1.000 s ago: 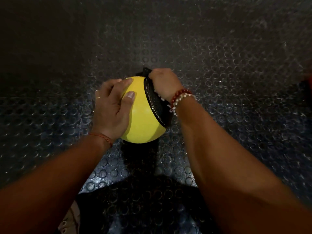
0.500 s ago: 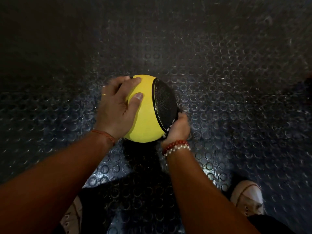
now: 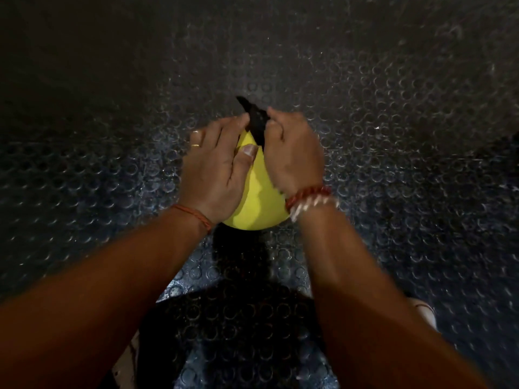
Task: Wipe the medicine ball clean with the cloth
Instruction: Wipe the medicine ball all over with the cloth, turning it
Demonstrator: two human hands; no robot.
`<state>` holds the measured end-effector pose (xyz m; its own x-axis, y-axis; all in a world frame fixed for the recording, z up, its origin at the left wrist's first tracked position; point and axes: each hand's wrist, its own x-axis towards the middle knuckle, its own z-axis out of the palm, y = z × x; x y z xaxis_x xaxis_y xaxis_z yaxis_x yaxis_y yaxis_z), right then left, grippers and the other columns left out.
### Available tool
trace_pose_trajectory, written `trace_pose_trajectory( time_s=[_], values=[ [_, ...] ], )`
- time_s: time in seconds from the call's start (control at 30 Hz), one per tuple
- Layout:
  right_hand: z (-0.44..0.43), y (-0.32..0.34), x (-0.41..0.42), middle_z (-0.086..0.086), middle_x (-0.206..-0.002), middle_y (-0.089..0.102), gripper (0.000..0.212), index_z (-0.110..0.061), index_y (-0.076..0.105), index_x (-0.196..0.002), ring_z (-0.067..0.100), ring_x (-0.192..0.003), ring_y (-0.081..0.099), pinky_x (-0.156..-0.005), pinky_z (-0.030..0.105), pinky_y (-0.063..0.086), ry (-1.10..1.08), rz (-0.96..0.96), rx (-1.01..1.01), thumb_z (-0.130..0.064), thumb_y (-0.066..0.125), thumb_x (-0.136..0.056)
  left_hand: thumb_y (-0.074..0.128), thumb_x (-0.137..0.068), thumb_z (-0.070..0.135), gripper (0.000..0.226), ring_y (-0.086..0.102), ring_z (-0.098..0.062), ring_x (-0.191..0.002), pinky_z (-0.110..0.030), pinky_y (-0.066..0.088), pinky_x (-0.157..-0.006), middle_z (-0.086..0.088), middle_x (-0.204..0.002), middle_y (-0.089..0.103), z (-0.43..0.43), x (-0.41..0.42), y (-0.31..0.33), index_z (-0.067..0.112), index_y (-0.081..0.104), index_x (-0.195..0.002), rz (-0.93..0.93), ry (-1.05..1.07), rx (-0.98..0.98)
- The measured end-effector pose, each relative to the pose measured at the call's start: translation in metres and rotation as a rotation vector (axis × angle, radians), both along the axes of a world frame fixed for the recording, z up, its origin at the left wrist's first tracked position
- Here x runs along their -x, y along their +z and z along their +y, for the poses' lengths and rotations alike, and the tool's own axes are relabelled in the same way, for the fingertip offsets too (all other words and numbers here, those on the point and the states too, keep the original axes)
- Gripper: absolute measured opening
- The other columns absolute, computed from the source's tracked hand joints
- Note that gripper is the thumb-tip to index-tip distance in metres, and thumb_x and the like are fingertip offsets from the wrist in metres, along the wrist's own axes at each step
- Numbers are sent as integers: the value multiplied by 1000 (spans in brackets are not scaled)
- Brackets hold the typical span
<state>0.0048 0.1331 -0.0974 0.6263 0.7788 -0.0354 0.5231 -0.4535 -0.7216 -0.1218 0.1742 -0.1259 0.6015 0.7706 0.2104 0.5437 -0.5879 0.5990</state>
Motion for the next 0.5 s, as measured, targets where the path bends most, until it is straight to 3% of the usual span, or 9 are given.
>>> trace_pose_trajectory(
  time_s=[0.1, 0.2, 0.27, 0.4, 0.5],
  values=[
    [26, 1, -35, 13, -107, 67, 37, -8, 68, -106, 28, -99, 61, -89, 37, 49, 105, 226, 126, -23, 36, -95, 36, -100, 38, 54, 52, -35, -120, -50, 41, -100, -14, -135, 55, -4, -2, -2, 7, 49, -142, -48, 2, 25],
    [37, 1, -50, 21, -123, 59, 34, 2, 58, -119, 32, -114, 55, -96, 33, 41, 79, 365, 249, -10, 33, -99, 37, -98, 41, 52, 51, -31, -120, -43, 40, -100, -10, -133, 56, -3, -10, -1, 11, 52, -139, -74, 62, 68],
    [36, 1, -56, 22, -125, 58, 34, 4, 57, -121, 32, -115, 54, -95, 28, 39, 57, 444, 280, -13, 36, -99, 38, -97, 42, 51, 50, -28, -120, -38, 39, -99, -6, -132, 57, -3, -13, 0, 14, 56, -135, -60, 85, 73],
    [17, -10, -60, 10, -90, 65, 33, -2, 65, -98, 21, -79, 60, -65, 22, 46, -166, 672, 267, -28, 46, -95, 40, -97, 40, 47, 52, -28, -122, -43, 41, -100, -6, -134, 57, -3, -10, -4, 13, 60, -130, -90, 71, 79],
    [1, -30, -60, 9, -96, 66, 29, -9, 67, -88, 25, -91, 63, -86, 36, 51, -363, 819, 212, -30, 49, -90, 40, -96, 41, 47, 52, -28, -123, -42, 41, -99, -6, -135, 56, -4, -9, -5, 14, 60, -129, -81, 60, 75]
  ],
)
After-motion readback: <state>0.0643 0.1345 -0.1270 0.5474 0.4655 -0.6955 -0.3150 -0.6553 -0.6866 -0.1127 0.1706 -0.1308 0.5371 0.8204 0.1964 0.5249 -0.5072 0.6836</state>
